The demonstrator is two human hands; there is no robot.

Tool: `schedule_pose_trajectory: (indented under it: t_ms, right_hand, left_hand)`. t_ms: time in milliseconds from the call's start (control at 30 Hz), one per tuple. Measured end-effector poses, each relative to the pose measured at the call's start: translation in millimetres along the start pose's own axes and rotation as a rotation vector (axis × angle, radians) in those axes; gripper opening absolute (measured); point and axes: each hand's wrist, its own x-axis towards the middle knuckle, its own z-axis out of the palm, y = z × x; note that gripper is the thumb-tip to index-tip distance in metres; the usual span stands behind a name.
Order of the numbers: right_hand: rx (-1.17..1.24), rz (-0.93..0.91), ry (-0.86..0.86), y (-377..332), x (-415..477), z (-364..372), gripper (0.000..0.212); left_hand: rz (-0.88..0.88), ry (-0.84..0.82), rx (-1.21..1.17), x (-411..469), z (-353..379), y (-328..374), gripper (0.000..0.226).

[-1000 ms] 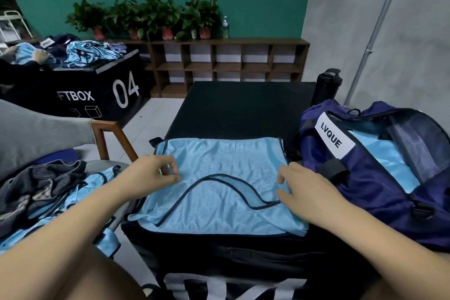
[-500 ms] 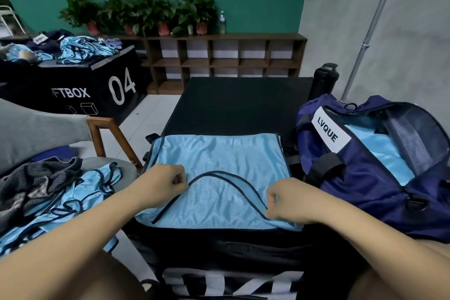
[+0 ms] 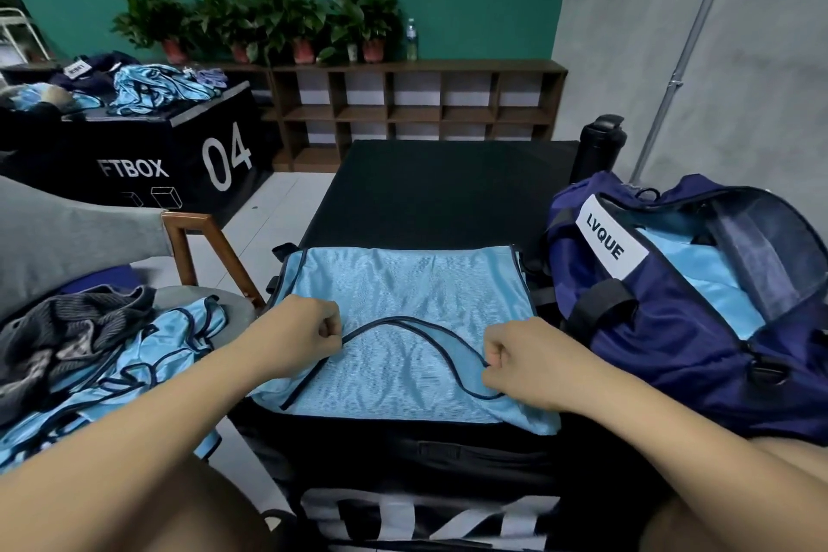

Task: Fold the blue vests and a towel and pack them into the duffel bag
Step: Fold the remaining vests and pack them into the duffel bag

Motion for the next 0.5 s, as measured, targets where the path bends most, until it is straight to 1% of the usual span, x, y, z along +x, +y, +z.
schedule_pose_trajectory:
  t_ms: [67, 133, 200, 300, 367, 400, 433, 500]
  right_hand:
    - [0.044, -0.051, 0.034, -2.7, -1.6, -0.1, 0.012]
    - [0.032, -0.106, -0.024, -5.3, -5.8, 3.2, 0.014]
    - [-0.036, -0.152, -0.094, -5.7, -9.5, 9.3, 0.018]
    - [-0.107, -0.165, -0.129, -5.5, -10.7, 11.2, 0.033]
    - [-0.067, -0.161, -0.108, -5.2, -10.4, 6.3, 0.042]
    - [-0.024, -0.153, -0.086, -5.8, -10.1, 2.2, 0.043]
    - [0.022, -0.142, -0.047, -5.4, -7.9, -1.5, 0.041]
    - [0.096, -0.1, 0.09, -0.7, 2.5, -8.3, 0.031]
  left_hand:
    - [-0.011, 0.028, -0.058, -0.3, -4.4, -0.6, 0.013]
    - [-0.031, 0.031, -0.129, -1.9, -9.1, -3.3, 0.013]
    - [-0.025, -0.02, -0.152, -4.1, -12.2, -7.2, 0.011]
    - [0.011, -0.168, -0.116, -5.9, -12.0, -12.3, 0.011]
    - [0.012, -0.219, -0.101, -4.9, -10.5, -15.3, 0.013]
    - [0.007, -0.209, -0.112, -3.5, -10.8, -16.1, 0.014]
    - [-0.005, -0.18, -0.132, -1.6, -11.9, -17.3, 0.016]
    - [-0.048, -0.081, -0.177, 4.1, -17.4, -18.9, 0.019]
